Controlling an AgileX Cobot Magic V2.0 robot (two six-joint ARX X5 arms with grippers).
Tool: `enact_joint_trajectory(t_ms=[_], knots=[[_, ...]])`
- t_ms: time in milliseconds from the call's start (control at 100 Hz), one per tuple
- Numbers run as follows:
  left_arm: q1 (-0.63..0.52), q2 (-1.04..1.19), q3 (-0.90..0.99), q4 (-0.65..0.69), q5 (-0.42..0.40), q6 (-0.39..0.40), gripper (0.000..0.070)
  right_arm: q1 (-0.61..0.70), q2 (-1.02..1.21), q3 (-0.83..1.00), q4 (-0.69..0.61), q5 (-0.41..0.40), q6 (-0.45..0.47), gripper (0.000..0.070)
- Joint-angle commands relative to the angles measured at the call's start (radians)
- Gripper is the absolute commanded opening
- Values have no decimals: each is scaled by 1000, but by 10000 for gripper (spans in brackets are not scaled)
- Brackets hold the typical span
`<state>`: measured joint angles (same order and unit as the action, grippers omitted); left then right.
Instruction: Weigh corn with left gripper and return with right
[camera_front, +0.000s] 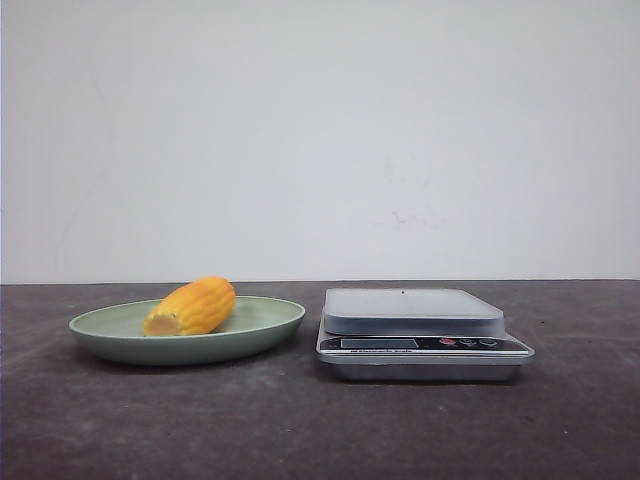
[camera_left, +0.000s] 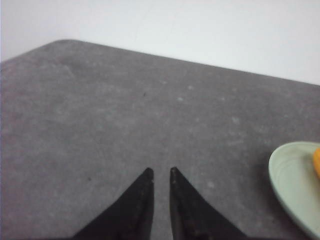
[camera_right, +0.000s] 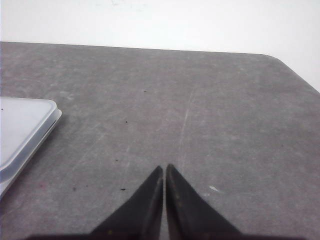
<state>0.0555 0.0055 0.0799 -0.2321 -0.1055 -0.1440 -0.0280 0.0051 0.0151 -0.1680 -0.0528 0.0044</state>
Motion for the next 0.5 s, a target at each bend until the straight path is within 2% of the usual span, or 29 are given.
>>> enact_joint_trajectory(t_ms=[0,490], knots=[[2,-2,-27,28,4,13,16,-1,-2,-4,11,0,10,6],[2,-2,-66,48,15,29,15,-1,-2,-4,11,0,10,6]])
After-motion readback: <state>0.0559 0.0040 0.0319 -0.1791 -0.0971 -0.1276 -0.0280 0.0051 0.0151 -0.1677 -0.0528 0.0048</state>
